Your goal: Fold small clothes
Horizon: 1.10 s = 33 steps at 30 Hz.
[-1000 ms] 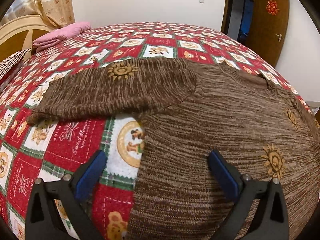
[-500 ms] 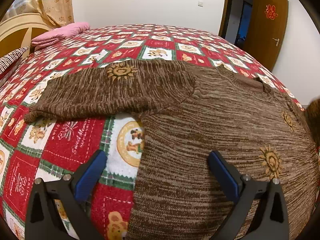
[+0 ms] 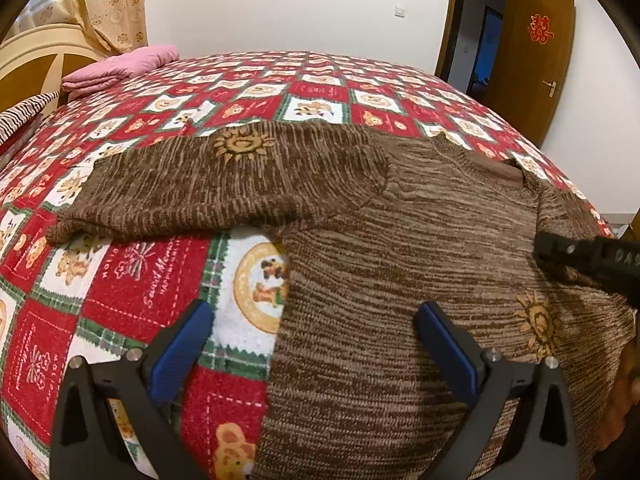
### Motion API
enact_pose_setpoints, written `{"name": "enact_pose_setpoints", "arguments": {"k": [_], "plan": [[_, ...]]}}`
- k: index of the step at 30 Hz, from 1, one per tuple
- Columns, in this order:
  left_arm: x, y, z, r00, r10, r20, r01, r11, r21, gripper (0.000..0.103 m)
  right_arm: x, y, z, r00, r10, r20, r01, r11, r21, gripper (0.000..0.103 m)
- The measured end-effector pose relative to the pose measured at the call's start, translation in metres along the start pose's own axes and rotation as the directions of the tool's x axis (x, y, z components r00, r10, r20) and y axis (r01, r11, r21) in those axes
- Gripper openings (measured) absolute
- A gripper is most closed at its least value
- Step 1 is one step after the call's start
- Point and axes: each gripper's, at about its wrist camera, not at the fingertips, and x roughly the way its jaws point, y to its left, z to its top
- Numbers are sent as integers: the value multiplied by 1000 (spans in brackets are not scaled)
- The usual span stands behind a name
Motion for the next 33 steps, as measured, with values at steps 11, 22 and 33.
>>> {"name": "enact_pose_setpoints", "arguments": {"k": [11,22,33], "plan": [[0,0,1,1000,-4,3,4,1000,-2,103,-58,-29,19,983,-86,161,77,995,67,88],[-1,0,0,1000,-5,4,5,1000,-2,103,-23,-35,21,984,-171,57,166,982,85,90],[-1,0,1,1000,-19,13,19,1000,-11,103,5,-25,45,965,-253,63,254,967,-19,12]]}}
